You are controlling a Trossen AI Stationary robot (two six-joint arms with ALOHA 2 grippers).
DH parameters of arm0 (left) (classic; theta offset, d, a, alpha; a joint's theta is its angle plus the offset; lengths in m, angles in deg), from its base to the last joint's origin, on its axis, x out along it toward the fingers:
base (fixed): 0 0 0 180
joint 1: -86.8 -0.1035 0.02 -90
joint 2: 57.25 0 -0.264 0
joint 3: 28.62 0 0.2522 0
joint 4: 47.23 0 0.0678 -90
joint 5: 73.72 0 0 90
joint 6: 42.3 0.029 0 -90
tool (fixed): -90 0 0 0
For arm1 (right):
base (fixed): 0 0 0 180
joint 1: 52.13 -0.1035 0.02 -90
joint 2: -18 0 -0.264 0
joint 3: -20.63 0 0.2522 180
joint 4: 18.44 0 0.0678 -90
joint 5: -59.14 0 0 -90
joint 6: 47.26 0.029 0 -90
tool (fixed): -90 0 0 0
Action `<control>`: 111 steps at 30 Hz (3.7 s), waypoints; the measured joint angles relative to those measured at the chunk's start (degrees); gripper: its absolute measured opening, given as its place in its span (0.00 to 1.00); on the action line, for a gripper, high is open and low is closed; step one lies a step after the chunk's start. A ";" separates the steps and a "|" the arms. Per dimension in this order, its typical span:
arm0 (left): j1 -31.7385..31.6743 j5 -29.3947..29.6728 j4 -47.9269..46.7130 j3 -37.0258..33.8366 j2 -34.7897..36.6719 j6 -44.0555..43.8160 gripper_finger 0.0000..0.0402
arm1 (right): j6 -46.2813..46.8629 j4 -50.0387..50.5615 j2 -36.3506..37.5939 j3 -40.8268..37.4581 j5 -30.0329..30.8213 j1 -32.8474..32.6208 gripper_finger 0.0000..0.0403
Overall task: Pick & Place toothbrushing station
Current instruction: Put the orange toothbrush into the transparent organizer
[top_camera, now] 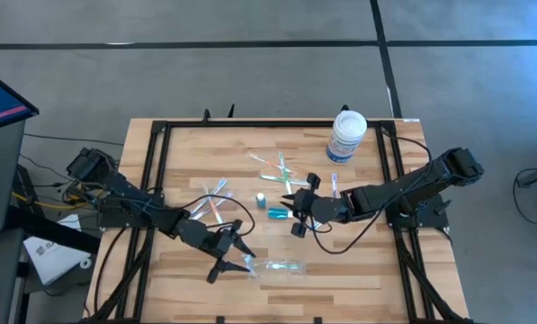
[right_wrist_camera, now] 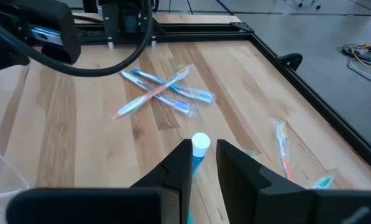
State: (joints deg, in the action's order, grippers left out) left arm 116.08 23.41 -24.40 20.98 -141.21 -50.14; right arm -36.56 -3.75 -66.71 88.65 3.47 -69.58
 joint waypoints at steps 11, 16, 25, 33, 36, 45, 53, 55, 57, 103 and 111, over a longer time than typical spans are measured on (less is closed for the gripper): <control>0.00 0.05 0.29 -0.02 5.02 2.01 0.48 | -0.04 0.00 0.00 0.00 0.00 -0.04 0.16; 0.00 0.11 -2.31 -0.02 7.20 1.68 0.48 | -0.15 0.00 0.00 0.00 -0.02 -0.04 0.16; 0.02 4.77 -11.90 -0.02 13.10 0.16 0.48 | -0.13 0.03 0.00 0.00 -0.02 -0.04 0.16; 0.00 18.98 -29.59 -0.02 19.37 -12.51 0.48 | -0.13 0.07 0.00 -0.02 -0.02 -0.04 0.16; 0.00 22.27 -34.91 -0.02 20.97 -17.65 0.46 | -0.13 0.13 0.00 -0.02 -0.02 -0.04 0.16; -0.15 26.62 -40.21 -0.02 21.73 -25.13 0.41 | -0.11 0.22 0.00 -0.07 -0.02 -0.04 0.16; -0.48 26.87 -45.21 -0.02 21.73 -34.89 0.39 | -0.07 0.39 0.00 -0.07 -0.04 -0.09 0.16; -0.48 26.89 -47.33 -0.02 21.73 -38.01 0.39 | -0.05 0.39 0.00 -0.07 -0.04 -0.13 0.16; -0.48 26.86 -49.77 -0.02 21.70 -41.27 0.39 | -0.04 0.39 0.00 -0.07 -0.06 -0.14 0.16; -4.61 19.39 -61.43 -0.04 4.24 -68.29 0.39 | 2.86 3.34 -0.02 -0.07 -0.09 -0.13 0.16; -5.81 17.25 -61.23 0.09 9.47 -43.32 0.39 | 2.86 3.36 -0.02 -0.07 -0.09 -0.13 0.16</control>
State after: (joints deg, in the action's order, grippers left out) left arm 110.28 40.66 -85.64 21.06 -131.75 -93.46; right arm -33.70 -0.40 -66.73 88.59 3.38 -69.71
